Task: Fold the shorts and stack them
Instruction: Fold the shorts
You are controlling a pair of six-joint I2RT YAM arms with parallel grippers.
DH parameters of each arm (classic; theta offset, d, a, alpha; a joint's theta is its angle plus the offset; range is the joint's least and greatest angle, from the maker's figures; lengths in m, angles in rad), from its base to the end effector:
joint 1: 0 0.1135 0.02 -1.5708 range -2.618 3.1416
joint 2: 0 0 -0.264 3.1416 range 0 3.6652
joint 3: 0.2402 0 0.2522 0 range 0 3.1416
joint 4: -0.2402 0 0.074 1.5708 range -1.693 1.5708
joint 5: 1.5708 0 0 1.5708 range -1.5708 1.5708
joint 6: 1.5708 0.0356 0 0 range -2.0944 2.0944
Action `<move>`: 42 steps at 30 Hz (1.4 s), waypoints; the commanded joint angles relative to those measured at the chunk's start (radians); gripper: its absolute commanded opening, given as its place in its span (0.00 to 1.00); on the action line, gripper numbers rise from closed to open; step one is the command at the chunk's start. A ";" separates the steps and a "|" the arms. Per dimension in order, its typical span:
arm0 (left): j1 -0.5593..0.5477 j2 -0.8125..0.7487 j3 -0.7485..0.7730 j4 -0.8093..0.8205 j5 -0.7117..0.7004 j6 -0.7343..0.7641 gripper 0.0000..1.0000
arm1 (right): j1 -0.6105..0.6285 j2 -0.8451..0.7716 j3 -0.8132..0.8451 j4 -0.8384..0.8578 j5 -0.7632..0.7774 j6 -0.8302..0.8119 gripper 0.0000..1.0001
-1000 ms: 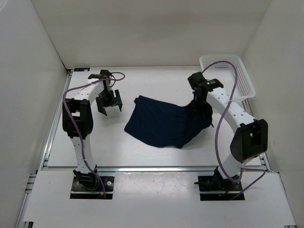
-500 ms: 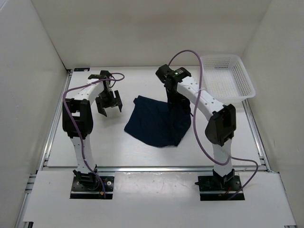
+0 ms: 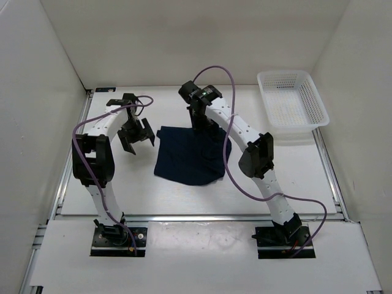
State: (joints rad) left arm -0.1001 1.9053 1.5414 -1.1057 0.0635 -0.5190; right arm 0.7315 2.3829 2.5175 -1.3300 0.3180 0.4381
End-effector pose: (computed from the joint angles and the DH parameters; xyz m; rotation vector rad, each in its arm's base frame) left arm 0.3659 -0.0390 0.2228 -0.6317 2.9955 -0.1399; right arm 0.3690 0.3162 0.2871 -0.3081 2.6389 -0.0766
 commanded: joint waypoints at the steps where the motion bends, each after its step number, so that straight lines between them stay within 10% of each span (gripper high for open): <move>1: 0.000 -0.080 -0.044 0.015 0.003 -0.027 0.95 | 0.055 -0.007 0.017 0.140 -0.201 -0.021 0.03; 2: 0.000 -0.080 -0.044 0.027 0.002 -0.038 0.95 | 0.065 -0.066 -0.046 0.241 -0.299 -0.041 0.46; 3: 0.014 -0.080 -0.058 0.027 0.002 -0.038 0.95 | 0.065 -0.098 -0.110 0.431 -0.386 -0.054 0.66; 7: 0.036 -0.104 -0.076 0.027 -0.020 -0.047 0.95 | 0.065 -0.214 -0.232 0.564 -0.508 -0.059 0.81; 13: 0.057 -0.129 -0.047 0.017 -0.031 -0.047 0.94 | 0.016 -0.500 -0.518 0.640 -0.459 -0.081 0.73; 17: -0.035 -0.129 0.040 0.007 0.037 0.037 0.89 | -0.059 -0.648 -0.828 0.640 -0.321 -0.035 0.26; 25: -0.269 0.029 0.267 -0.058 0.029 0.001 0.99 | -0.268 -0.878 -1.207 0.663 -0.355 0.021 0.61; 33: -0.377 0.342 0.733 -0.189 -0.113 -0.041 0.99 | -0.320 -0.972 -1.329 0.654 -0.355 0.011 0.63; 42: -0.388 0.481 0.795 -0.177 -0.062 -0.012 0.97 | -0.359 -0.990 -1.347 0.634 -0.366 -0.010 0.63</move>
State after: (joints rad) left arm -0.4789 2.4042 2.2929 -1.2713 -0.0277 -0.5449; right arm 0.3866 1.4158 1.1862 -0.6983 -0.0360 0.4412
